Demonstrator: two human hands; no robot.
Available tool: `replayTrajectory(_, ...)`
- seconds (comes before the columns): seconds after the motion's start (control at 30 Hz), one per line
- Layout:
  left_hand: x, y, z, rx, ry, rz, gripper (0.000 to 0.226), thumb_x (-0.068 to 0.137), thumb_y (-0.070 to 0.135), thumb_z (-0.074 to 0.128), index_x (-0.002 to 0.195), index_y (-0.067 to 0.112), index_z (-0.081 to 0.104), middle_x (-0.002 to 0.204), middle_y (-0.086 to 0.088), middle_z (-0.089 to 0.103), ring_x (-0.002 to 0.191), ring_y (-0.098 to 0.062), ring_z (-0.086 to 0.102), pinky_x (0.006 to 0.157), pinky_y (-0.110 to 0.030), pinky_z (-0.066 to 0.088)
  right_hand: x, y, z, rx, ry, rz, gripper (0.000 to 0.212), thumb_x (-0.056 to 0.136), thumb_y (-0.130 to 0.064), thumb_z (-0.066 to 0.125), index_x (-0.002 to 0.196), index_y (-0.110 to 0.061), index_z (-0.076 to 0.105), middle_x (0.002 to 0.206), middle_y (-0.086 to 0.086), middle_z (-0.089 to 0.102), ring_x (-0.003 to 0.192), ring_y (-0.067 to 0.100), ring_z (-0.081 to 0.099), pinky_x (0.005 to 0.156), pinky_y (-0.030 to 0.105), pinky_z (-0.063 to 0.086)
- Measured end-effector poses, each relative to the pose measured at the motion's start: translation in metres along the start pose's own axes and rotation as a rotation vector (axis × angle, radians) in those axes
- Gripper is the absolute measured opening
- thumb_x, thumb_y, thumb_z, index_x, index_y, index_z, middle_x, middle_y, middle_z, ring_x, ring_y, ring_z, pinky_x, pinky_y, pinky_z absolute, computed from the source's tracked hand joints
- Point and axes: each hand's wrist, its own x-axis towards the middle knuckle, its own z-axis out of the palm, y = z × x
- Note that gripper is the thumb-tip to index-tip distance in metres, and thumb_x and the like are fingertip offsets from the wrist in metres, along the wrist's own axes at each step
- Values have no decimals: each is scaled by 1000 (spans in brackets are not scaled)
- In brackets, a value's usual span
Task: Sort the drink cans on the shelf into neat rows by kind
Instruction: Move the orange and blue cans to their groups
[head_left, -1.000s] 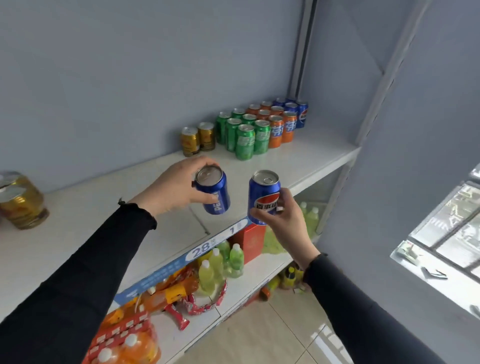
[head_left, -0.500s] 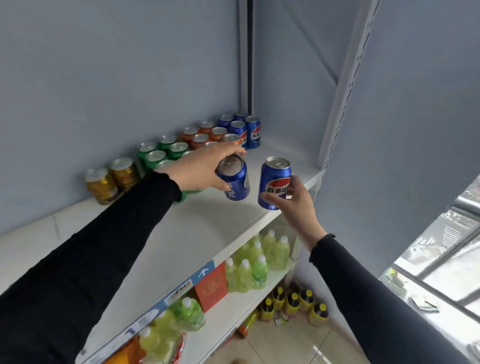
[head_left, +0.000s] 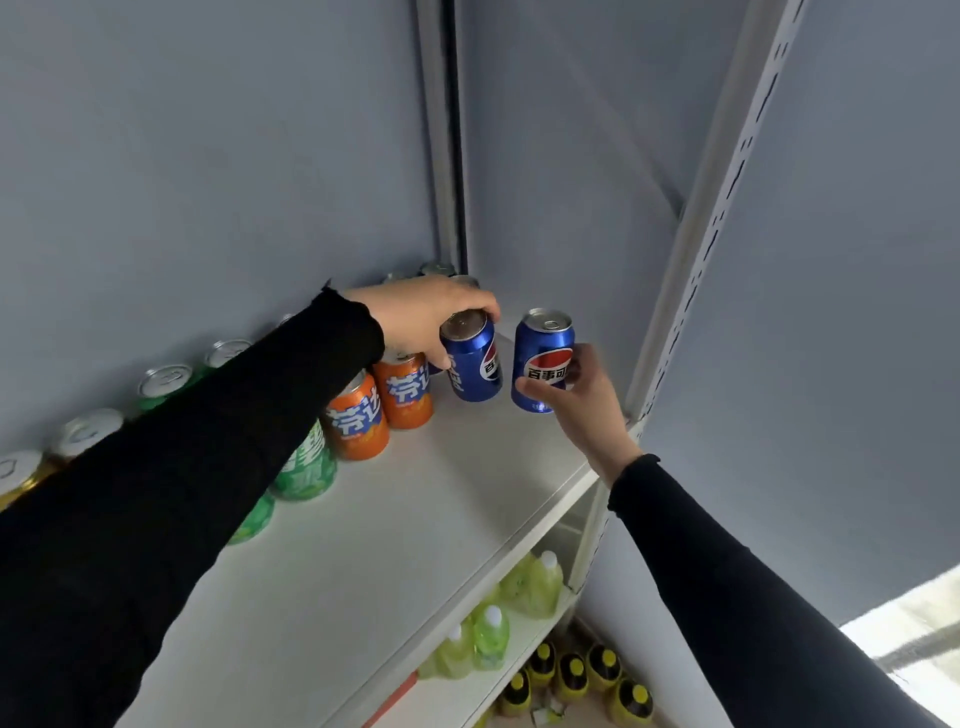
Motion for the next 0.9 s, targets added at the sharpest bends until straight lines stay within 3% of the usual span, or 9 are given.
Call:
replayTrajectory(0.17,26,-11,4,107,-102,-56,71,70,8,83,127,32,49,112,13,53,100,-14,48,84,-33,46,57,16,7,-42,-120,1,61,74,-25,86,123,-22,49,112,-3,66,98,14,65,83,29,55)
replayTrajectory(0.27,36,-14,6,135,-162,-82,65,71,7,80,122,32,48,112,10,55,99,-17,51,86,-42,51,82,22,17,-52,-199,2,58,74,-24,86,116,-25,46,108,-6,63,93,10,63,75,21,52)
replayTrajectory(0.37,43,-15,10,153,-205,-131,65,74,4,76,125,31,47,118,7,56,101,-17,50,88,-42,49,100,31,29,-61,-267,-11,62,72,-25,87,119,-22,47,115,-2,64,104,18,65,89,37,57)
replayTrajectory(0.5,46,-12,17,164,-205,-168,60,82,-1,65,128,32,47,121,6,57,102,-18,49,88,-37,46,112,36,37,-64,-296,-38,62,72,-26,87,118,-24,46,116,-3,63,106,18,63,95,42,55)
replayTrajectory(0.6,45,-10,21,56,-174,-233,62,82,-2,63,133,30,47,123,6,55,108,-18,49,88,-29,40,117,42,39,-78,-316,-73,73,63,-46,85,122,-27,45,120,-3,62,110,22,62,95,49,54)
replayTrajectory(0.67,41,-8,23,-75,-138,-286,65,80,3,68,135,31,46,125,9,52,113,-13,48,96,-30,42,120,49,38,-55,-359,-81,79,56,-55,82,122,-33,45,121,-6,61,113,20,61,96,50,53)
replayTrajectory(0.73,32,-8,25,-188,-57,-355,72,78,11,74,138,33,42,130,10,49,118,-11,47,102,-31,42,120,49,32,-36,-400,-87,81,59,-51,86,127,-33,45,127,-8,59,118,18,58,100,49,51)
replayTrajectory(0.83,22,-4,32,-174,114,-474,73,78,39,80,139,30,42,132,9,51,115,-11,51,97,-32,46,124,53,24,13,-473,-89,78,72,-33,86,136,-28,43,136,-7,55,124,16,55,106,48,47)
replayTrajectory(0.9,23,3,41,-81,208,-528,67,75,56,77,129,27,49,122,8,55,106,-14,54,88,-33,47,127,54,22,26,-498,-95,74,77,-29,85,137,-27,42,138,-6,54,125,16,55,107,48,47)
